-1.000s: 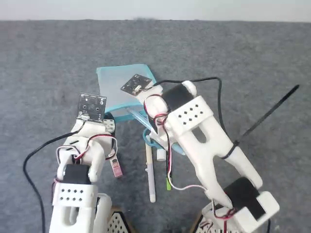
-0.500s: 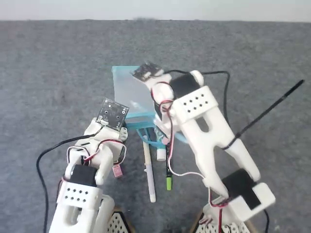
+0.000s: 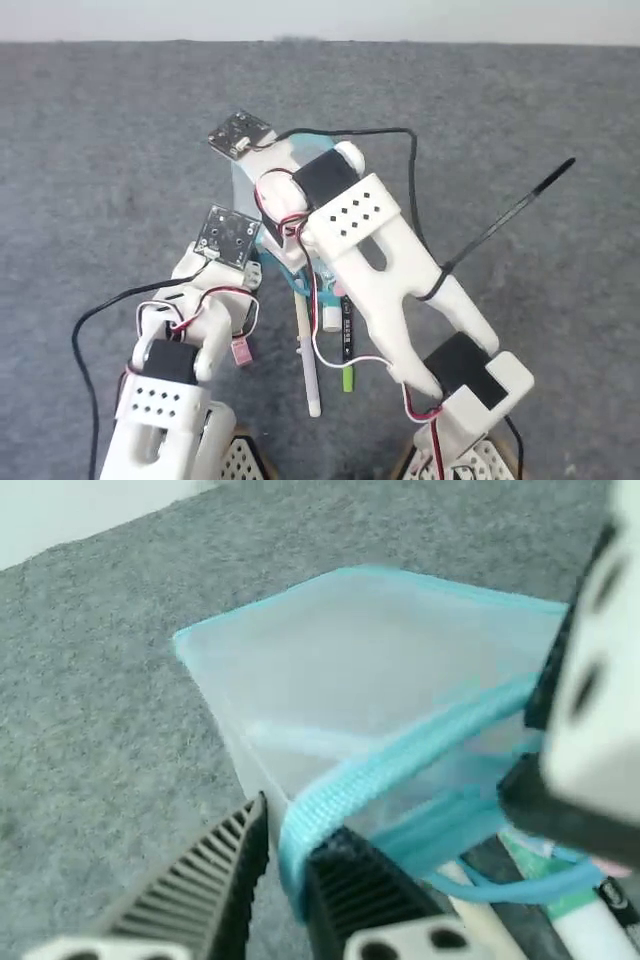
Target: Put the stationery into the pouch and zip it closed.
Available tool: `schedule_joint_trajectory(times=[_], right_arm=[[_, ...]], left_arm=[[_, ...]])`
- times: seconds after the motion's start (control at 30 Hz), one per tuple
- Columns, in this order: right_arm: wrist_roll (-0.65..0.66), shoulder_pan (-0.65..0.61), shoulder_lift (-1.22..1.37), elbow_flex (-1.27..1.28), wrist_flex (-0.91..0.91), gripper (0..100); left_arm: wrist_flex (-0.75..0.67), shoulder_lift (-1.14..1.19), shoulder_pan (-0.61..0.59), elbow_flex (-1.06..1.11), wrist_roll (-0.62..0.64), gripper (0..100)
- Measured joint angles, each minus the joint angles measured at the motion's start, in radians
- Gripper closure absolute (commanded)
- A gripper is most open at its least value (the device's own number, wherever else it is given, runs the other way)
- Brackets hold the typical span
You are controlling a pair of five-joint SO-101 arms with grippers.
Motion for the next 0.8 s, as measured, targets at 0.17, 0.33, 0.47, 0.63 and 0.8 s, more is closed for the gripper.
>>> schedule_joint_trajectory(times=[0.17,0.33,0.47,0.63,0.8], right_arm=[[-0.002,-0.003,-0.018,-0.028,0.002,66.8],[0.0,0.026,-0.11,-0.038,0.041,68.8],[0.0,0.075,-0.192,-0.043,0.061,68.8],[0.003,0.149,-0.284,0.037,0.075,68.8],[0.003,0.173,-0.292,0.399,-0.049,68.6]], left_arm=[[-0.005,-0.011,0.0,-0.002,0.021,99],[0.003,0.0,-0.071,-0.012,0.069,99],[0.003,0.0,-0.153,-0.048,0.133,99],[0.003,0.0,-0.229,-0.083,0.219,99],[0.038,0.0,-0.233,-0.121,0.295,99]])
